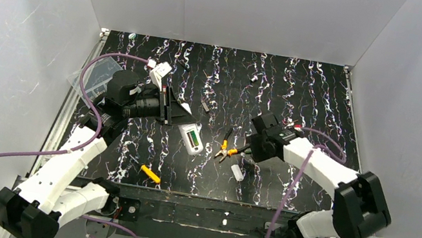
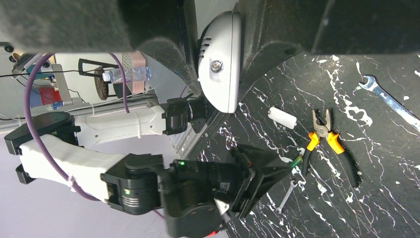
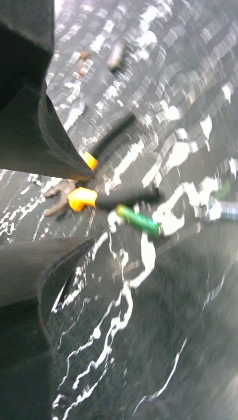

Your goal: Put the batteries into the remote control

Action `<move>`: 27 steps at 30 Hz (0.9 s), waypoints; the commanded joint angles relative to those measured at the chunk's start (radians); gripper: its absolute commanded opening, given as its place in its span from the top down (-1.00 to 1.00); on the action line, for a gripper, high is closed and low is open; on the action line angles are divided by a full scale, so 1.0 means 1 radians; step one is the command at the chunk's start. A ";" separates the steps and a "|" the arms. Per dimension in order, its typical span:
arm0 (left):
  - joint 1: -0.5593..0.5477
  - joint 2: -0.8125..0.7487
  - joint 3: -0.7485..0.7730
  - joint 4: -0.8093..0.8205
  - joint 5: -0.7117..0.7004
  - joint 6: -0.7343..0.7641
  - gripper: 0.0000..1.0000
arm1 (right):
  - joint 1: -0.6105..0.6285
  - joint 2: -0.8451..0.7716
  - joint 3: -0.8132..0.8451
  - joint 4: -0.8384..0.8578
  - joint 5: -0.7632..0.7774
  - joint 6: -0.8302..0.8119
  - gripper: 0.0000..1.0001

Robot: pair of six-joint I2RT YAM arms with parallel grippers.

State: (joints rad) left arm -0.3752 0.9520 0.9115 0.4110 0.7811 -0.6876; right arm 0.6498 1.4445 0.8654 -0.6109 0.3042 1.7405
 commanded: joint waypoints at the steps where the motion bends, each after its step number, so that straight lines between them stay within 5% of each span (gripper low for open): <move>1: -0.004 -0.033 0.031 0.029 0.032 0.016 1.00 | -0.032 -0.122 -0.027 0.266 -0.004 -0.591 -0.04; 4: -0.004 -0.032 0.027 0.036 0.028 0.011 1.00 | -0.106 -0.134 -0.035 0.453 -0.322 -1.035 0.05; 7: -0.004 -0.035 0.025 0.034 0.025 0.014 1.00 | -0.134 -0.139 0.007 0.431 -0.543 -1.391 0.17; 13: -0.004 -0.045 0.035 -0.030 -0.001 0.053 1.00 | -0.134 -0.091 0.103 0.250 -0.522 -1.848 0.18; 16: -0.004 -0.047 0.046 -0.063 -0.006 0.068 1.00 | -0.134 -0.067 0.117 0.157 -0.530 -2.100 -0.08; 23: -0.004 -0.039 0.055 -0.059 -0.003 0.063 1.00 | -0.134 -0.002 0.115 0.055 -0.571 -2.403 -0.15; 27: -0.004 -0.052 0.060 -0.089 -0.004 0.084 1.00 | -0.134 0.012 0.062 0.137 -0.555 -2.461 -0.15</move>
State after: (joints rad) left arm -0.3752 0.9321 0.9241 0.3260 0.7433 -0.6331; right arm 0.5175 1.4528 0.9600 -0.5041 -0.2268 -0.5564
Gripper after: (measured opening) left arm 0.252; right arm 0.577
